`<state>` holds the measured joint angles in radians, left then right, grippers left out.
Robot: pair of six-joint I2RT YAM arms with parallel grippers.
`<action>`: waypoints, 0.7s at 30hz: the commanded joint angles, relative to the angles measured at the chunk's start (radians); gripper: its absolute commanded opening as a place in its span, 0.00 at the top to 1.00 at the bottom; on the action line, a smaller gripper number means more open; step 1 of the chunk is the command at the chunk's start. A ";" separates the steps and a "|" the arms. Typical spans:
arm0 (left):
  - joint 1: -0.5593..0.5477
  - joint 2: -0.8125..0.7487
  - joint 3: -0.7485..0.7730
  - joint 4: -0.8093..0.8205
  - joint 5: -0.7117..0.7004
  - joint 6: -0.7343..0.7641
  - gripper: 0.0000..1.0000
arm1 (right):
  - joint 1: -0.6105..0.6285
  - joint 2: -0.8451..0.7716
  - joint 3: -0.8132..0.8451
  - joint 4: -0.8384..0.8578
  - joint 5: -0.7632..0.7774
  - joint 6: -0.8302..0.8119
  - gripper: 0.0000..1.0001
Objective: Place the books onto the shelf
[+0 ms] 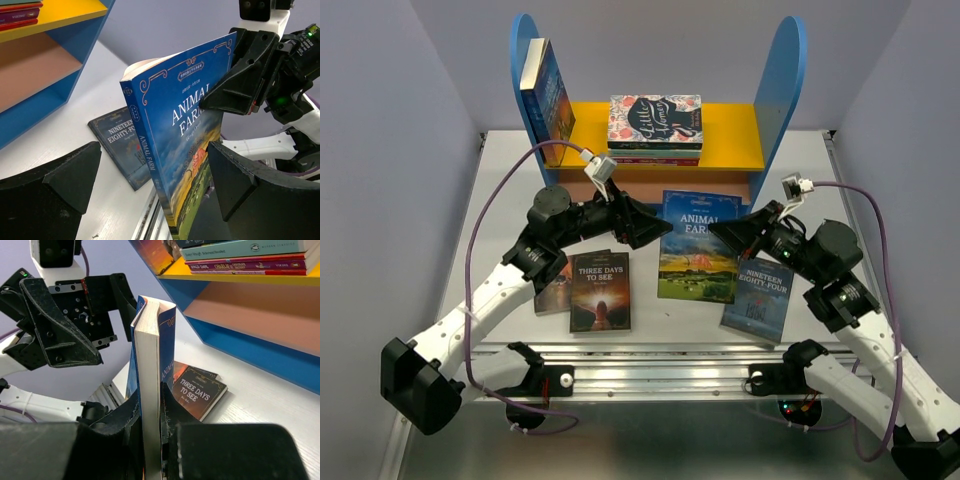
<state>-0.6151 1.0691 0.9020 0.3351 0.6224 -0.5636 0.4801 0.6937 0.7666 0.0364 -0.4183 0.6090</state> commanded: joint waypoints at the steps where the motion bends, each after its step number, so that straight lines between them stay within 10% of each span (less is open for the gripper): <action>1: -0.002 0.018 -0.008 0.084 0.056 -0.012 0.01 | 0.008 -0.010 0.045 0.161 -0.028 0.029 0.99; 6: -0.006 0.052 -0.011 0.136 0.117 -0.039 0.04 | 0.008 0.013 0.033 0.187 -0.051 0.041 0.99; 12: -0.017 0.065 -0.015 0.173 0.143 -0.064 0.38 | 0.008 0.040 0.036 0.214 -0.039 0.023 0.99; 21: -0.035 0.037 -0.034 0.190 0.151 -0.065 0.45 | 0.008 0.059 0.042 0.243 -0.002 0.009 0.99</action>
<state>-0.6376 1.1473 0.8837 0.4564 0.7368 -0.6270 0.4801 0.7551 0.7666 0.1364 -0.4374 0.6189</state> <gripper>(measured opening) 0.558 0.166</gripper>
